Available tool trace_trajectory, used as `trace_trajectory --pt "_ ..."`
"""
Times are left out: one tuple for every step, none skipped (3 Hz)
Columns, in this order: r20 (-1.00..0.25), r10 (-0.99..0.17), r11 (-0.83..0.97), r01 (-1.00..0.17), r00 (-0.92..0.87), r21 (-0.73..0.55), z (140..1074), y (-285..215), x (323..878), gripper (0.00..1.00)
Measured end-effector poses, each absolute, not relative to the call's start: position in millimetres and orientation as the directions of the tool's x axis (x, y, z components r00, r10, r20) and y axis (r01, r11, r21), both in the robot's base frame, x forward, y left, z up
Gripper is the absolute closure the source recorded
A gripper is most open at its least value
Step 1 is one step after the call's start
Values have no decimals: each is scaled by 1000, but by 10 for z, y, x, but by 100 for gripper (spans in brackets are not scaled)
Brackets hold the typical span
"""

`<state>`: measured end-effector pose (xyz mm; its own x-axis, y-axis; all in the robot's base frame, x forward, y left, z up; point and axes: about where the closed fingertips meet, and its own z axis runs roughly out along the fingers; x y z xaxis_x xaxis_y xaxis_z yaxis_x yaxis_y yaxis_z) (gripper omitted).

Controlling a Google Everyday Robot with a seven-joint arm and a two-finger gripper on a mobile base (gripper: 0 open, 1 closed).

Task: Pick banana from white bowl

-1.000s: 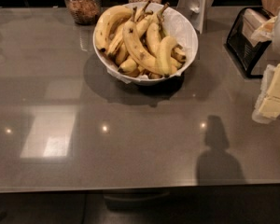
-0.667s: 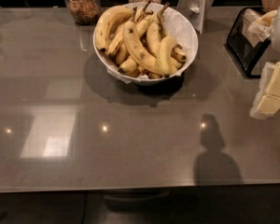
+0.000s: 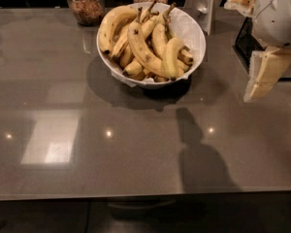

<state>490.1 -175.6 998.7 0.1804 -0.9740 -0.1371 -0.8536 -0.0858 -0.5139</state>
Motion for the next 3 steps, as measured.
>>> trace_trajectory --pt "-29 -929 -293 -782 368 -550 9992 -1512 5137 0" --pt "1 -914 -340 -762 407 -551 10005 -1513 5121 0" --pt "1 -913 -340 -762 407 -551 10005 -1513 5121 0"
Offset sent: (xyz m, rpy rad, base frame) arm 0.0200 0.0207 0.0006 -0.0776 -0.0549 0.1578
